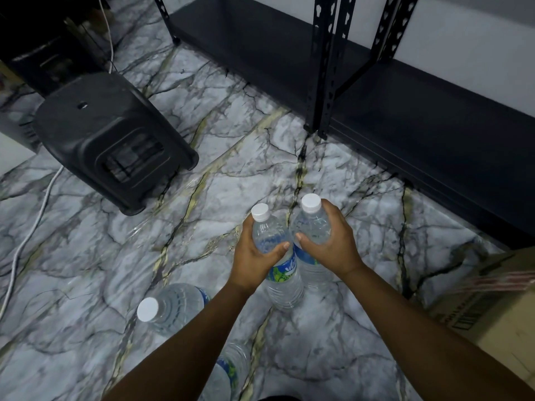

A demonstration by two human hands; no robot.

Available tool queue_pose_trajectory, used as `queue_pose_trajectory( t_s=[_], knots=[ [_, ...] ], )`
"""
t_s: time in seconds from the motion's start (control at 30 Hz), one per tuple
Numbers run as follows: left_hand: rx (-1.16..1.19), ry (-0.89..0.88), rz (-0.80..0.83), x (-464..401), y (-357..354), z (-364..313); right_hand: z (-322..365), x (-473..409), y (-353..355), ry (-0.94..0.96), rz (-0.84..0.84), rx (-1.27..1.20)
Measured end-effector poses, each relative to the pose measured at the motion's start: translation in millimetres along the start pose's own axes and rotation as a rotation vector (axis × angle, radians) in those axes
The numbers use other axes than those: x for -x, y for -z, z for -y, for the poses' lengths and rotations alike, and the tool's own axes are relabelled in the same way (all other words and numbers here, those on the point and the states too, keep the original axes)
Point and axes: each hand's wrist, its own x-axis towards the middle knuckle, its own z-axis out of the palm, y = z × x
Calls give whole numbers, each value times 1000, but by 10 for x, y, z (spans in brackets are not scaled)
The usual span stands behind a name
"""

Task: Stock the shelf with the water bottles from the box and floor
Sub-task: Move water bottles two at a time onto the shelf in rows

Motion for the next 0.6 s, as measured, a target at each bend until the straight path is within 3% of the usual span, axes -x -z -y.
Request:
queue_pose_trajectory(
  t_s=[0.2, 0.37, 0.6],
  knots=[
    [-36, 66, -150, -5, -151, -194, 59, -46, 57, -224, -2, 29],
    [-129, 56, -74, 103, -246, -335, 165, 118, 261, -341, -8, 24],
    [-58, 74, 7, 245, -258, -653, 433, 301, 528, -351, -44, 42]
  ],
)
